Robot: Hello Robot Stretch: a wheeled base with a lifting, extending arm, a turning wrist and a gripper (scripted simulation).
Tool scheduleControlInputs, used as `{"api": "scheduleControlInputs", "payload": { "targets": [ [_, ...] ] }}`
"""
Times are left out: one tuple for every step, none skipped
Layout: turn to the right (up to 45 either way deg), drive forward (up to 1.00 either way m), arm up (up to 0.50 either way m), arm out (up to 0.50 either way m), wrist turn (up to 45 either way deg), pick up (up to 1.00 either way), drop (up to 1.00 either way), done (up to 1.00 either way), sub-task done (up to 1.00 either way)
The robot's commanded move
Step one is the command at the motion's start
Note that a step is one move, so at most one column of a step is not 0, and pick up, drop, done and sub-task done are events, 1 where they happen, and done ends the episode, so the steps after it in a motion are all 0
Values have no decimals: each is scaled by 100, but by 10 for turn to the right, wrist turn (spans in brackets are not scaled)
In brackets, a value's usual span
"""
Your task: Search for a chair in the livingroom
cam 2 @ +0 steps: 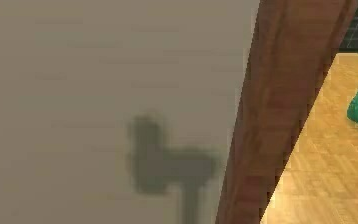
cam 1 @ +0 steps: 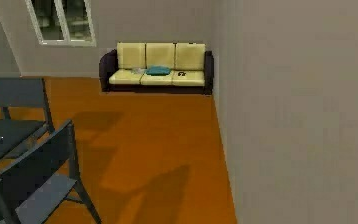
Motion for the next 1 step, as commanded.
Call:
{"api": "scheduleControlInputs", "payload": {
  "targets": [
    [-450, 0, 0, 0, 0, 0, 0, 0, 0]
  ]
}}
